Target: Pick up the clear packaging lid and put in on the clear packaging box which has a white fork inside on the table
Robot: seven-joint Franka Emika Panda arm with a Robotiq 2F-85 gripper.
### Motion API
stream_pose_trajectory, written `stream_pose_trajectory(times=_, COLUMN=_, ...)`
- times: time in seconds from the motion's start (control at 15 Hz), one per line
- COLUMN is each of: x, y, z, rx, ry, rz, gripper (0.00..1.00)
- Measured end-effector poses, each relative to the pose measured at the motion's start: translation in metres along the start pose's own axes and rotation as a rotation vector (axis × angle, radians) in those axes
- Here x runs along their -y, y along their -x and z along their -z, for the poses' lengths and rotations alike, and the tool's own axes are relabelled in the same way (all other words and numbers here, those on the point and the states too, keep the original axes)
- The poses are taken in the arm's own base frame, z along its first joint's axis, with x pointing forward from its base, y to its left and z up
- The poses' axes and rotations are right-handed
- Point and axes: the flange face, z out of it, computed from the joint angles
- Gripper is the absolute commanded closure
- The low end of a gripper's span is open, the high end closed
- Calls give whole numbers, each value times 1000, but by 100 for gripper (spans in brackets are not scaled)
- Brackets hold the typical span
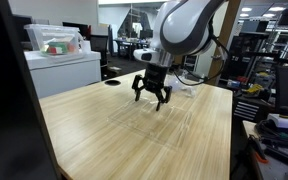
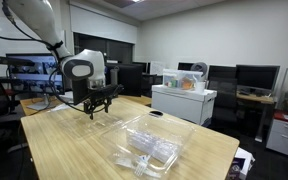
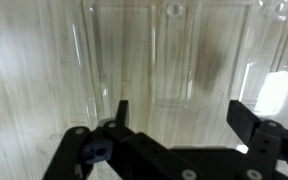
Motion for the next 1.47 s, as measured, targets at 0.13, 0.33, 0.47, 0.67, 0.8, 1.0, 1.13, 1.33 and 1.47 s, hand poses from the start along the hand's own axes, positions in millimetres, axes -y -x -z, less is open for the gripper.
stream_pose_trajectory(times=0.13, x=2, y=3, z=-6, rx=1, ry=-13, rz=-1, gripper=0)
stream_pose_trajectory(times=0.33, x=3, y=14, z=-11, rx=13, ry=-22, rz=-2, gripper=0)
stream_pose_trajectory(times=0.47, x=3, y=21, z=-11, rx=23, ry=-23, rz=0, gripper=0)
stream_pose_trajectory(times=0.67, x=4, y=30, z=-10, rx=36, ry=-23, rz=5, gripper=0)
stream_pose_trajectory(times=0.8, x=4, y=32, z=-11, rx=40, ry=-24, rz=7, gripper=0)
stream_pose_trajectory(times=1.0, x=5, y=30, z=-16, rx=43, ry=-28, rz=22, gripper=0)
stream_pose_trajectory(times=1.13, x=4, y=28, z=-17, rx=46, ry=-26, rz=33, gripper=0)
stream_pose_trajectory(times=1.33, x=2, y=26, z=-17, rx=53, ry=-20, rz=54, gripper=0)
stream_pose_trajectory(times=1.47, x=-2, y=25, z=-16, rx=59, ry=-16, rz=69, gripper=0)
